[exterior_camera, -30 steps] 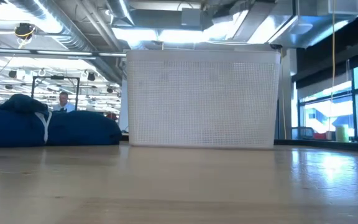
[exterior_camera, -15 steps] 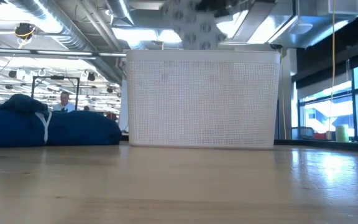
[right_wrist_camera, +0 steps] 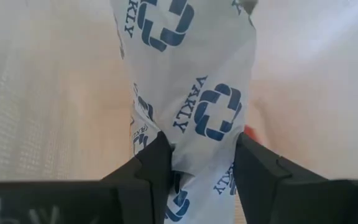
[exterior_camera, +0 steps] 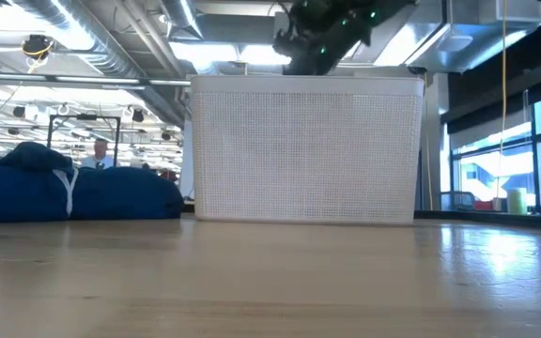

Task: Pick & place medical supplies in basket/bin
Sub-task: Put the light blue mailer bag into the white bin

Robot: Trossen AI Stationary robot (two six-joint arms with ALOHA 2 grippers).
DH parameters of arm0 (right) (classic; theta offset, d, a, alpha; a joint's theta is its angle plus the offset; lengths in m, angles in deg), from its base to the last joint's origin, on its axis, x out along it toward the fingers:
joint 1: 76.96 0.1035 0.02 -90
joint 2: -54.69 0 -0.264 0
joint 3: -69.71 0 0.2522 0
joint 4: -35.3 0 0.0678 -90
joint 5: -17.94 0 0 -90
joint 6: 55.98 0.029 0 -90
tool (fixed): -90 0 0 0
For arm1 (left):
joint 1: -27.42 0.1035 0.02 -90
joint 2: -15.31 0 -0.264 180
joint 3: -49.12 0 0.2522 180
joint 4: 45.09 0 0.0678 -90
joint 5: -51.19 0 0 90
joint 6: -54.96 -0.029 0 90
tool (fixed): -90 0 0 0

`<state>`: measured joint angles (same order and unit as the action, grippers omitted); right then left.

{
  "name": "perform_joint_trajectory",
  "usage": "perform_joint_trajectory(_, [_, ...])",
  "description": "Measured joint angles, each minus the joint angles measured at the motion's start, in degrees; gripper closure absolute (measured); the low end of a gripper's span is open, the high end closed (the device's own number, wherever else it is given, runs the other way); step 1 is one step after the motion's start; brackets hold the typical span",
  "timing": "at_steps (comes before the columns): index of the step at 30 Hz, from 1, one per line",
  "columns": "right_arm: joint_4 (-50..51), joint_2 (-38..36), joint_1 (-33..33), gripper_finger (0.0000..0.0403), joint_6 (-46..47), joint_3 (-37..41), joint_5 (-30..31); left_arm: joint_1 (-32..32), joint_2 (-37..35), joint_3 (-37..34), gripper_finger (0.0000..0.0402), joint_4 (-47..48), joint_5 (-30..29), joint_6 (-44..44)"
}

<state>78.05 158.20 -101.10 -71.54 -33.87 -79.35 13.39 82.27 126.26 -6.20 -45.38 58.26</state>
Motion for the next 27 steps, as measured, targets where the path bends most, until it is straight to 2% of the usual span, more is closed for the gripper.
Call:
perform_joint_trajectory(7, [2.85, 2.33, -1.3, 0.0261, -0.17, 0.0, -12.28, 0.0, 0.0, 0.0, 0.0293, 0.61, -0.01, 0.47])
perform_joint_trajectory(11, [5.66, 2.2, -2.16, 0.0261, -0.9, 0.0, -12.96, -0.02, 0.0, 0.0, 0.0293, 0.72, -0.81, 0.47])
perform_joint_trajectory(14, [7.23, 2.22, -2.72, 0.0261, -2.66, 0.0, -17.06, -0.02, 0.0, 0.0, 0.0293, 1.39, -3.2, 0.45])
perform_joint_trajectory(17, [7.21, 2.77, -2.69, 0.0261, -3.49, -0.02, -18.72, -0.02, 0.0, 0.0, 0.0293, 2.9, -5.88, -0.13])
perform_joint_trajectory(27, [7.65, 3.4, -2.66, 0.0261, -2.55, 0.0, -19.83, -0.02, 0.0, 0.0, 0.0293, 3.75, -16.58, -11.23])
